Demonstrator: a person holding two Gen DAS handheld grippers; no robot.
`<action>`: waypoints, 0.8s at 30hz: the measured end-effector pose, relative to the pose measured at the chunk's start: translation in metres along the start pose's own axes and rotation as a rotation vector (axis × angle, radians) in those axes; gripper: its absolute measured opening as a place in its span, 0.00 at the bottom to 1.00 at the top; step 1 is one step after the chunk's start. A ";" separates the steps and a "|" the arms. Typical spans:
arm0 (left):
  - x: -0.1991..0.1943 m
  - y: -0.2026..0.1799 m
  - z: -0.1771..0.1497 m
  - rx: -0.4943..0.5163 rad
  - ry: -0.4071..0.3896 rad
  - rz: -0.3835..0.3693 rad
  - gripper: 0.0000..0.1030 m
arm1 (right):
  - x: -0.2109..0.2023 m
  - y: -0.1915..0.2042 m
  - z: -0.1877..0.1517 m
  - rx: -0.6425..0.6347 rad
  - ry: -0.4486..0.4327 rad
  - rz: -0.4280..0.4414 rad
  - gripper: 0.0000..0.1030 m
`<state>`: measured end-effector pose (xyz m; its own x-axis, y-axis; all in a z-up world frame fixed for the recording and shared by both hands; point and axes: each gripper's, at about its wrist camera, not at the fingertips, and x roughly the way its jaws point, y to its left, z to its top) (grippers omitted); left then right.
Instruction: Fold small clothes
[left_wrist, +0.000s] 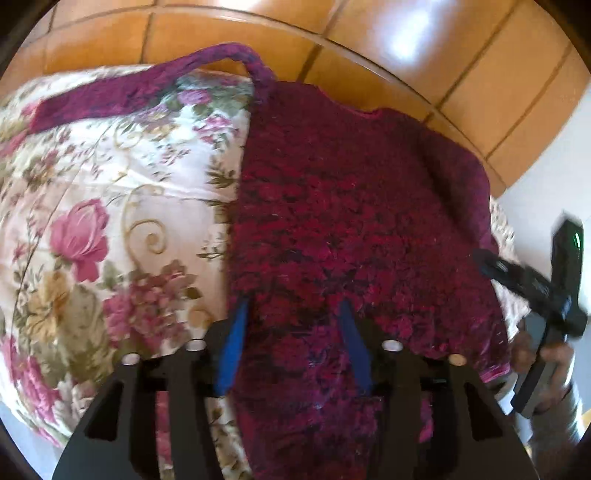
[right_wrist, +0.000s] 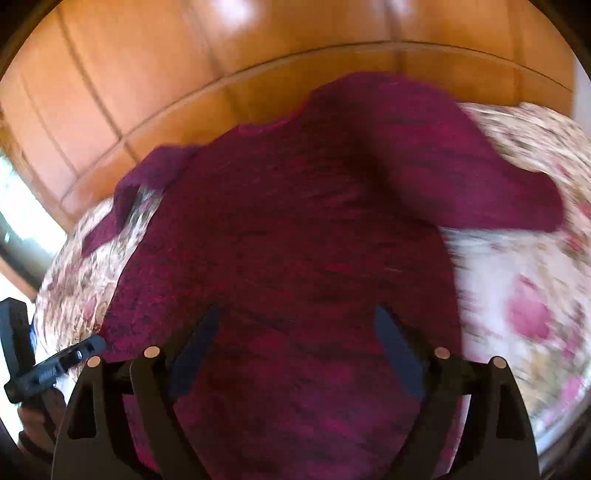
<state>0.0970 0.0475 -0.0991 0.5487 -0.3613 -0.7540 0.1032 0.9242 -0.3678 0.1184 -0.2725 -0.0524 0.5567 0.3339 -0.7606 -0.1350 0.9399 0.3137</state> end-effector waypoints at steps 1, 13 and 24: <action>0.000 -0.006 -0.002 0.035 -0.008 0.017 0.57 | 0.013 0.012 0.001 -0.014 0.019 0.012 0.84; -0.023 0.097 0.022 -0.286 -0.077 0.030 0.71 | 0.071 0.045 -0.033 -0.207 -0.046 -0.091 0.96; -0.030 0.281 0.126 -0.655 -0.222 0.324 0.76 | 0.080 0.054 -0.027 -0.221 -0.019 -0.103 0.98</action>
<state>0.2146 0.3331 -0.1112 0.6290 0.0134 -0.7773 -0.5665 0.6927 -0.4464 0.1330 -0.1929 -0.1115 0.5923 0.2361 -0.7704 -0.2518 0.9625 0.1013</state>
